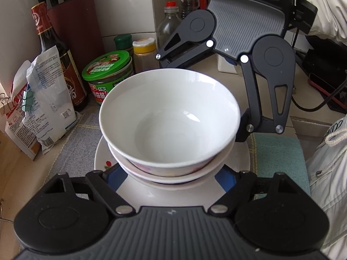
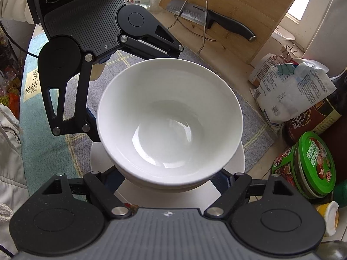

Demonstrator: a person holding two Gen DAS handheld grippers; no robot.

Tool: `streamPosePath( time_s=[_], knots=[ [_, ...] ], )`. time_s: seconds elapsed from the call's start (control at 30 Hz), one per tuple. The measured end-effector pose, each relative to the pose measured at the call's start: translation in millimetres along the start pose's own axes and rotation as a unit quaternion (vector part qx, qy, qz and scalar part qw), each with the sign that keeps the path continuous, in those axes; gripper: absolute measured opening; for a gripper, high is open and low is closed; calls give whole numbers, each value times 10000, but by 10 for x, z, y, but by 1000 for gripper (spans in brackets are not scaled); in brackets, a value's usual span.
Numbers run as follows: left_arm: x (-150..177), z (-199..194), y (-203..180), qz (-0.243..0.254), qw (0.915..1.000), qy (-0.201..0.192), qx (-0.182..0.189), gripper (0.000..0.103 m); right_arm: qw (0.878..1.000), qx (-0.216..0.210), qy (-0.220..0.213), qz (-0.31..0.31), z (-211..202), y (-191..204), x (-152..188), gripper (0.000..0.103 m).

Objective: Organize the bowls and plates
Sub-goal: 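Lower the bowl stack with both grippers onto the floral plates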

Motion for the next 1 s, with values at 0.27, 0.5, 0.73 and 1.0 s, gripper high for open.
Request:
streamPosePath(
  time_s=[0.27, 0.5, 0.73, 1.0],
  knots=[
    [9, 35, 24, -57, 10000, 16, 72, 86, 10000, 8, 52, 6, 50, -24, 23, 87],
    [3, 30, 35, -114, 9999, -29, 86, 86, 10000, -23, 52, 64, 55, -44, 28, 87],
    [3, 26, 38, -261, 9996, -101, 13, 88, 9999, 13, 34, 94, 61, -58, 36, 89],
    [113, -109, -10, -470, 9976, -209, -466, 95, 9996, 199, -92, 188, 31, -73, 34, 103]
  ],
)
Point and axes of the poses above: each gripper's, at about its wrist camera, not at the fingertips, and z roughly the way its jaws point, y to its left, x to its underside, the point moved 10 cm from there along z, roughly the way its jaws point, and after that the axes turned 3 degrees about z, right-handed, at the moved point
